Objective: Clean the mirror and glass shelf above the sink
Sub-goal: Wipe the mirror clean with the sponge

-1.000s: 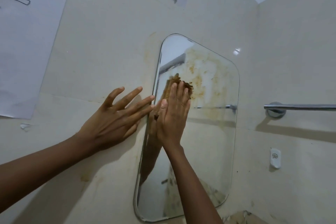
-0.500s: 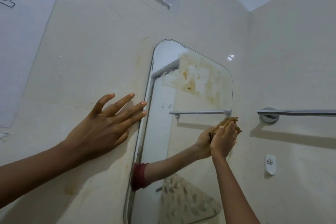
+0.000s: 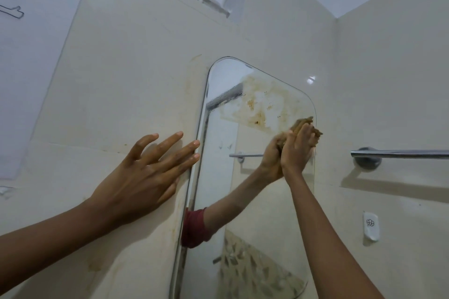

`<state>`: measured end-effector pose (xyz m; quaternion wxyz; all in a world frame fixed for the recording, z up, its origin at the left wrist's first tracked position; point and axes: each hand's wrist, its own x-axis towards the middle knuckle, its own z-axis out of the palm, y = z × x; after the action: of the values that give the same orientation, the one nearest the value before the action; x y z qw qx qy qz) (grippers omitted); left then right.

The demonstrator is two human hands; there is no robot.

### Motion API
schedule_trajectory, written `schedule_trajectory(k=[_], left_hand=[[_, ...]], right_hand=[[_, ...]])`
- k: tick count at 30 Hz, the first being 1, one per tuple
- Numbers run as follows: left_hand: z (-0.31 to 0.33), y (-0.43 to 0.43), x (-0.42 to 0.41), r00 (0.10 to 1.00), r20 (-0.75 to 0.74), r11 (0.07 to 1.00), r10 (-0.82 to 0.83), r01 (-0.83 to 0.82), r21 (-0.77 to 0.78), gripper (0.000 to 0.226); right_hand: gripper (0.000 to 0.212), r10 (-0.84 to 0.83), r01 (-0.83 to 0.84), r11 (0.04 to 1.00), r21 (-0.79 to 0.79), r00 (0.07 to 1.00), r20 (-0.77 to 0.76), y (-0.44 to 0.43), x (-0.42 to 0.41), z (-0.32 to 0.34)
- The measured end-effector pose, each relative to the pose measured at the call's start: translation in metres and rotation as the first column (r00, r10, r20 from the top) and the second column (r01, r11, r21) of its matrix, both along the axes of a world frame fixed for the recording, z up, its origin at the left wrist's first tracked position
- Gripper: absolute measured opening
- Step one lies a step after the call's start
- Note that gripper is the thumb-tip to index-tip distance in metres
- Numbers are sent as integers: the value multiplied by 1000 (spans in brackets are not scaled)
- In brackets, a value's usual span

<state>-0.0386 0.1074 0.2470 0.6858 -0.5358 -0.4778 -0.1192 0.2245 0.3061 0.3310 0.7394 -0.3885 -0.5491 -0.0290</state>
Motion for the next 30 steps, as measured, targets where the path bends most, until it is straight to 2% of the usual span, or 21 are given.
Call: schedule_trajectory(k=[5,10,15,21,24,26,28,30], left_hand=[[0,0,-1,1000,3,1000,1,-1,-4,55],[0,0,-2,1000,-6,1000,-4,4,-20,56],[0,4,-6,1000,-25,1000,-13,13,-22,55],[0,2,-3,999,-20,999,-48,47,-26,53],[-1,1,-4,999,-21,999,-32,31,-15,54],[-1,0,-4,999,-14,1000,-30,30,-11,54],[-1,-1,-2,999,-14,999,-38,38,2,55],[-3,-1,-1,999,-12,999,-47,47,6,53]], right_hand=[[66,23,-60,979,195,982,188,-46,-57,15],[62,-20,-139,913,383,924,381,-92,-112,24],[55,-12,-251,856,452,865,502,-106,-128,14],[55,-6,-358,811,462,785,619,-100,-115,-23],[53,-37,-326,801,502,810,585,-82,-97,-43],[52,-24,-270,829,490,858,514,-60,-78,-51],[51,-15,-175,873,455,923,384,-35,-56,-56],[52,5,-71,937,342,982,190,-15,-30,-54]])
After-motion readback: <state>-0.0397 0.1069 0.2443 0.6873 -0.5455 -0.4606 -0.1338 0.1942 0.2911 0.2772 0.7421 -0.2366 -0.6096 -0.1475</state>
